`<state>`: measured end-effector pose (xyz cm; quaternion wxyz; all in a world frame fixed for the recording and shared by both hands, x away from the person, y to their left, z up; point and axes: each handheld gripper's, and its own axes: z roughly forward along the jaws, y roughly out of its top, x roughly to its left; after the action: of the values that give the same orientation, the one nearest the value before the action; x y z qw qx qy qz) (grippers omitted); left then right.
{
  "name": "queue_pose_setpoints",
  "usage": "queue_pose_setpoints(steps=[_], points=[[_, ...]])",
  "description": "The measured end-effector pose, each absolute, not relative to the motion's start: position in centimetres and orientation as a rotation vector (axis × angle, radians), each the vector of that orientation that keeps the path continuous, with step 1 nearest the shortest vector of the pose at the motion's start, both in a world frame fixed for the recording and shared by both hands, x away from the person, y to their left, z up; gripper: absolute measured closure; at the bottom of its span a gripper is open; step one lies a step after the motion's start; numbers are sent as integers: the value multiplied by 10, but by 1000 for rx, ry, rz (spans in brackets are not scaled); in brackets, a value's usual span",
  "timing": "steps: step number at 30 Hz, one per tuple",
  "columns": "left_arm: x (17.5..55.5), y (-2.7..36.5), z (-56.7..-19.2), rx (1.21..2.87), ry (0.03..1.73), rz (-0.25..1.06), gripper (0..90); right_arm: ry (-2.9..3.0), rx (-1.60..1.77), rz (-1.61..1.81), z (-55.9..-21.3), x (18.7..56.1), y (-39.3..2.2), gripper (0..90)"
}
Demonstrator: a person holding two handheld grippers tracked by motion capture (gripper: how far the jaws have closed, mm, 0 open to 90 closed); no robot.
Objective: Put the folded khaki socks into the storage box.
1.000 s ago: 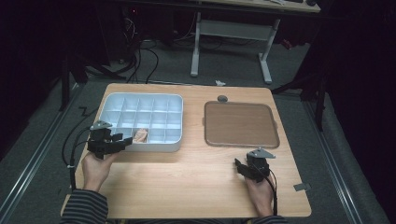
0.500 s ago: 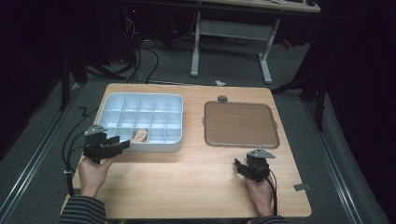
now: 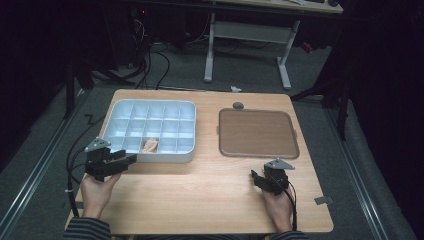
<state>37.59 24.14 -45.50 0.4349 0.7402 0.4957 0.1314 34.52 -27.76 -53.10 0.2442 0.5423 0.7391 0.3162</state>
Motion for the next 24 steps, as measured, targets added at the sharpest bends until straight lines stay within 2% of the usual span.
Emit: queue_pose_setpoints(steps=[24], points=[[363, 242, -463, 1827, 1239, 317, 451, 2020, 1481, 864, -531, 345, -277, 431]])
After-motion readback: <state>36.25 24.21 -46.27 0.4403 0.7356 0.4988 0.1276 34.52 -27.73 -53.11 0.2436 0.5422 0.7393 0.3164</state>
